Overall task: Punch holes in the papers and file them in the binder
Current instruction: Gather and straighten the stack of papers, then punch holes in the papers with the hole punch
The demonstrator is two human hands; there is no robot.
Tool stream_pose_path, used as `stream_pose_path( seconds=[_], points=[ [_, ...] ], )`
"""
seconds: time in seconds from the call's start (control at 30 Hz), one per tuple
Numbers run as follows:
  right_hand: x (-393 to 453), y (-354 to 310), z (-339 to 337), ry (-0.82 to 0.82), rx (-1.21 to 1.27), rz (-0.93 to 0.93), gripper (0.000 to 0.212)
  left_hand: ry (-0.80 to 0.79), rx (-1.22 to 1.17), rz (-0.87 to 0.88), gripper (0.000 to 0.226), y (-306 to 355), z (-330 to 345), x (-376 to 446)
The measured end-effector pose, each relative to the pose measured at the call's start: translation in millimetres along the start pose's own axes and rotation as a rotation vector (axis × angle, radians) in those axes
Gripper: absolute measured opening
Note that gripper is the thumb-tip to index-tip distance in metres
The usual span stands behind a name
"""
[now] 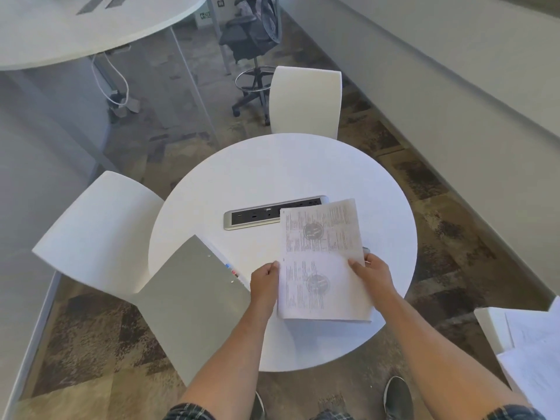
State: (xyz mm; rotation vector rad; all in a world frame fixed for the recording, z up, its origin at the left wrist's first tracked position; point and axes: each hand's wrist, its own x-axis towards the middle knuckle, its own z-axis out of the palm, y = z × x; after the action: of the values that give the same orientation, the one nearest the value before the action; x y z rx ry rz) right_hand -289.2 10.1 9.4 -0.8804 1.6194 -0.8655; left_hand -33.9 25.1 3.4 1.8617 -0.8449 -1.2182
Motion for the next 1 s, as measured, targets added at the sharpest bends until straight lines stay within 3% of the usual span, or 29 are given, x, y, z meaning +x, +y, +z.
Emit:
stream_pose_path(
  seconds=[0.07, 0.2, 0.33, 0.47, 0.6, 0.9, 1.0],
  points=[
    [-1, 4, 6, -0.01, -0.046, 0.011, 0.002, 0.039, -0.025, -0.037, 0.043, 0, -2, 6],
    [9, 20, 22, -0.069, -0.235, 0.026, 0.016, 0.041, 0.187, -0.043, 0.037, -3, -3, 9],
    [20, 40, 36, -0.122, -0.493, 0.111, 0.023, 0.041, 0.461, -0.015, 0.051, -10, 5, 4],
    [26, 50, 39, -0.092, -0.577, 0.098, 0.032, 0.068, 0.651, -0.034, 0.039, -7, 10, -1],
    [21, 55, 39, 0.026, -0.567, 0.035, 0.03, 0.055, 0.79, -0.029, 0.012, -5, 12, -4],
    [13, 65, 45, 0.011, -0.817, -0.091, 0.045, 0.016, 0.892, -0.021, 0.024, -7, 10, -7],
    [10, 66, 43, -0.018, -0.95, -0.118, 0.052, -0.009, 0.907, -0.023, 0.019, -10, 10, -7]
  ],
)
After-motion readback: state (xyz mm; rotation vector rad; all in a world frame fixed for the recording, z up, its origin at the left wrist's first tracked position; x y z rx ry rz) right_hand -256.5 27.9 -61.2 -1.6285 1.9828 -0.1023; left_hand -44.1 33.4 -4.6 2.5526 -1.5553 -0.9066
